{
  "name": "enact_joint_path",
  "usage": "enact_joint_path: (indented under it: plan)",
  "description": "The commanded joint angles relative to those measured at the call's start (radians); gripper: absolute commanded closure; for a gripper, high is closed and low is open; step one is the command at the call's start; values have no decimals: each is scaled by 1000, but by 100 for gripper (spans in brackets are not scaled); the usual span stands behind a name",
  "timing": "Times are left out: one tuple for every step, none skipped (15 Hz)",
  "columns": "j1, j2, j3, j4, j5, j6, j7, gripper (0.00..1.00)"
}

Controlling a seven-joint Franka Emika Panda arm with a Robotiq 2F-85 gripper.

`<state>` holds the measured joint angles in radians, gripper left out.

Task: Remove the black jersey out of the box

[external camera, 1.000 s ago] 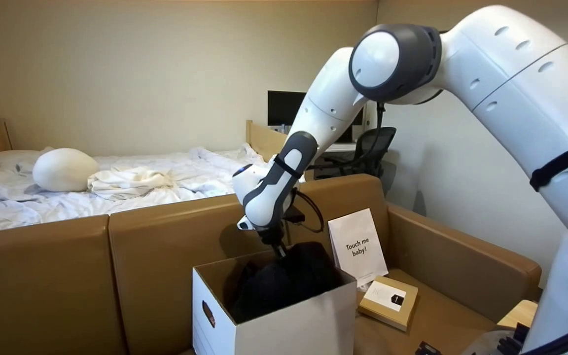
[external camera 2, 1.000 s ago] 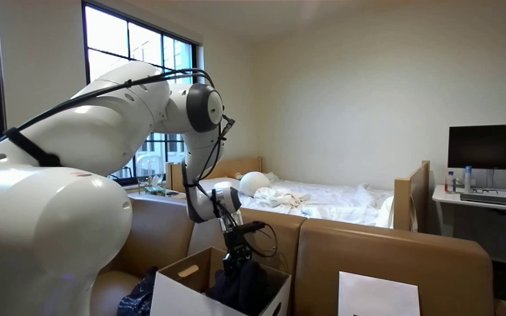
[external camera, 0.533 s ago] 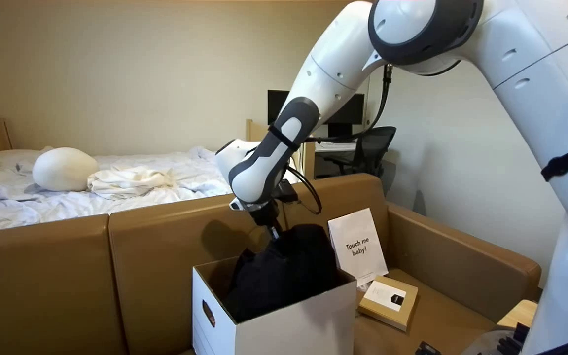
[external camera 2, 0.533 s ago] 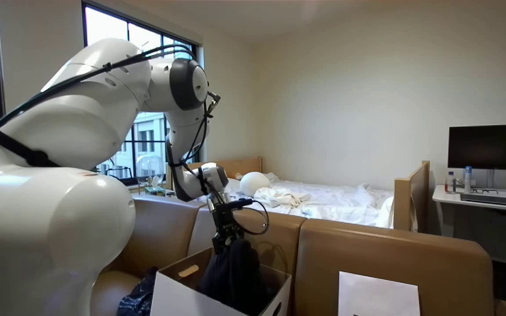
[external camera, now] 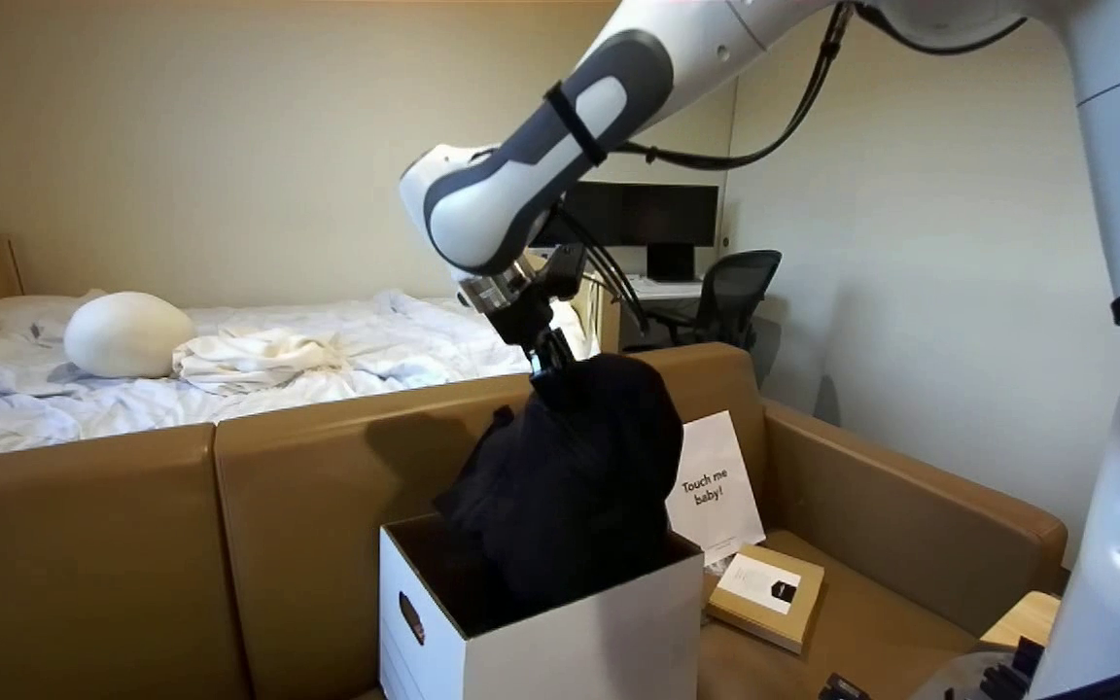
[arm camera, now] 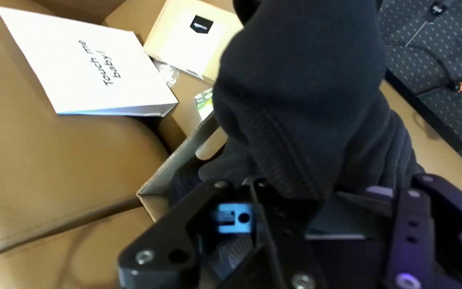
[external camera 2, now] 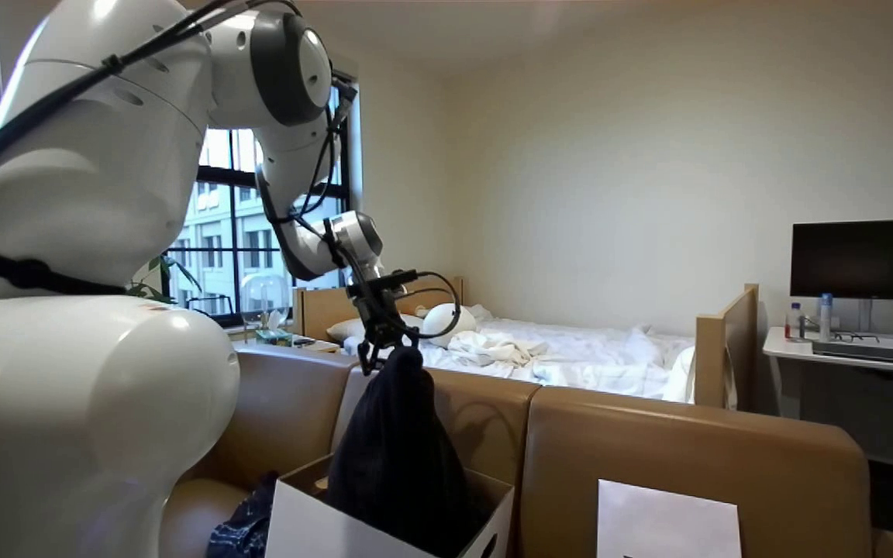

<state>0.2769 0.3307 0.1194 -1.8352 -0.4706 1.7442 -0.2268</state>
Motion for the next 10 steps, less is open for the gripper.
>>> enact_joint_path:
  plan:
    - [-2,-198,31,-79,53,-127,161,100]
    - [-2,-231,39,-86,52,-161,203,100]
    - [-8,-245,42,-84,50,-185,229,100]
    - [-13,-154,52,-24,35,-151,170,100]
    - [-14,-187,56,-34,36,-174,190,100]
    - [-15,-209,57,-44,36,-179,199,100]
    - [-16,-219,56,-53,36,-179,201,100]
    - [-16,-220,56,-57,36,-179,203,100]
    - [-16,-219,56,-62,36,-179,206,100]
    - [-12,-222,56,-54,14,-187,237,100]
